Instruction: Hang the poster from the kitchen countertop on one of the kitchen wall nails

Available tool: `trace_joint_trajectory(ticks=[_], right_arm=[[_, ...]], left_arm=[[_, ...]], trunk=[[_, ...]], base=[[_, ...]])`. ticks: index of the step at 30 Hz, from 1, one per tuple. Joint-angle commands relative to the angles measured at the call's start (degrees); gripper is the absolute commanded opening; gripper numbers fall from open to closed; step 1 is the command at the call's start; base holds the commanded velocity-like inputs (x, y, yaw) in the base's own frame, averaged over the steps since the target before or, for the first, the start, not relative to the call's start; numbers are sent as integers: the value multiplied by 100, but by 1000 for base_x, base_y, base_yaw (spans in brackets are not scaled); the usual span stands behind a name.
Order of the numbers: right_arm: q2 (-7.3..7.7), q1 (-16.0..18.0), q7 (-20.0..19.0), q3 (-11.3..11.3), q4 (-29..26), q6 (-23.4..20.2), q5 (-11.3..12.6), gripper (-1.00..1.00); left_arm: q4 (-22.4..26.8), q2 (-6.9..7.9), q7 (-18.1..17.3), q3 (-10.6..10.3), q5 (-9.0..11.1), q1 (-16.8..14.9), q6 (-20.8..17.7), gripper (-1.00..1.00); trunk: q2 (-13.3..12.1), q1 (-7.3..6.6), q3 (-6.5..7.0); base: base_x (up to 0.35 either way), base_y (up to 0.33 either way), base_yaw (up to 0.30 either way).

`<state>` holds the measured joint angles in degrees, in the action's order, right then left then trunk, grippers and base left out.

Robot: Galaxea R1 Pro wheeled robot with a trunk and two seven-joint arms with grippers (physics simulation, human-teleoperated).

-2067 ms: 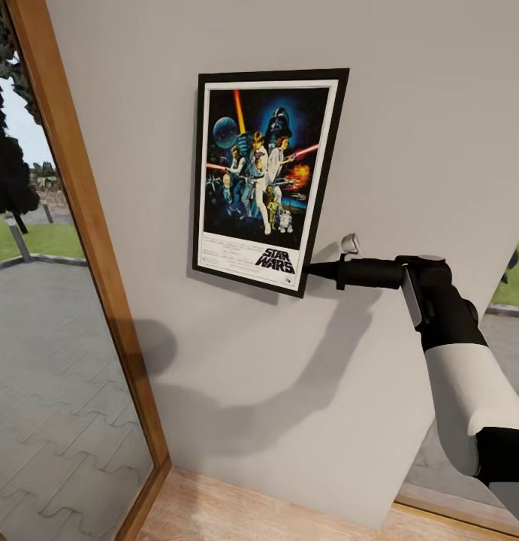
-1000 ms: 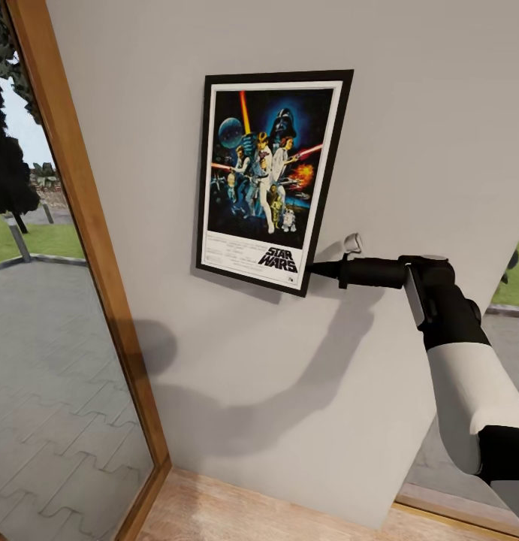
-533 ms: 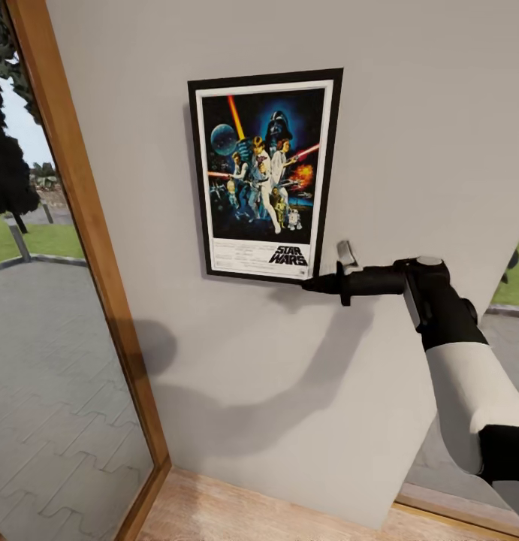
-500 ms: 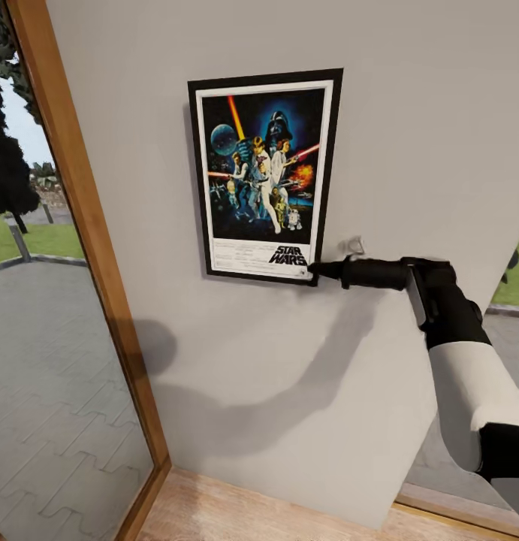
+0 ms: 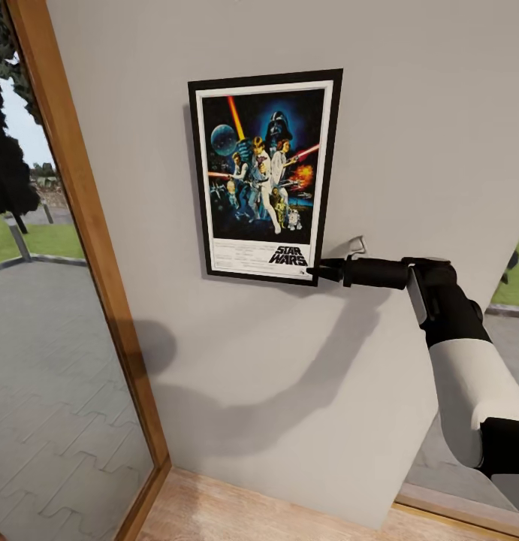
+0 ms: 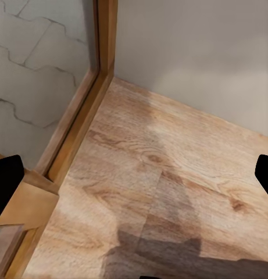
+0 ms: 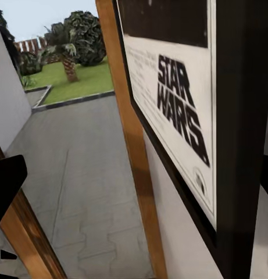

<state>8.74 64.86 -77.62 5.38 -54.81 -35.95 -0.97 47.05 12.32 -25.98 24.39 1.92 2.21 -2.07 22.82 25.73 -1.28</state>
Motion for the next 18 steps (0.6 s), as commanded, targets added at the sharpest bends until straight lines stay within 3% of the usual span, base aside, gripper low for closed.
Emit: trace_joint_trajectory(ticks=[1, 9, 18], right_arm=[[-4, 8, 395, 24, -4, 9, -38, 100], [-4, 9, 397, 25, -7, 9, -35, 100], [-4, 9, 397, 25, -37, 9, -34, 100]], left_arm=[[6, -1, -29, 7, 19, -2, -22, 100], [12, -1, -30, 12, 19, -2, -22, 100], [15, -1, -30, 5, 19, -2, -22, 100]], trunk=[[10, 5, -11], [10, 5, -11], [10, 5, -11]], base=[[0, 0, 0], [-5, 0, 0], [-237, -51, 0]])
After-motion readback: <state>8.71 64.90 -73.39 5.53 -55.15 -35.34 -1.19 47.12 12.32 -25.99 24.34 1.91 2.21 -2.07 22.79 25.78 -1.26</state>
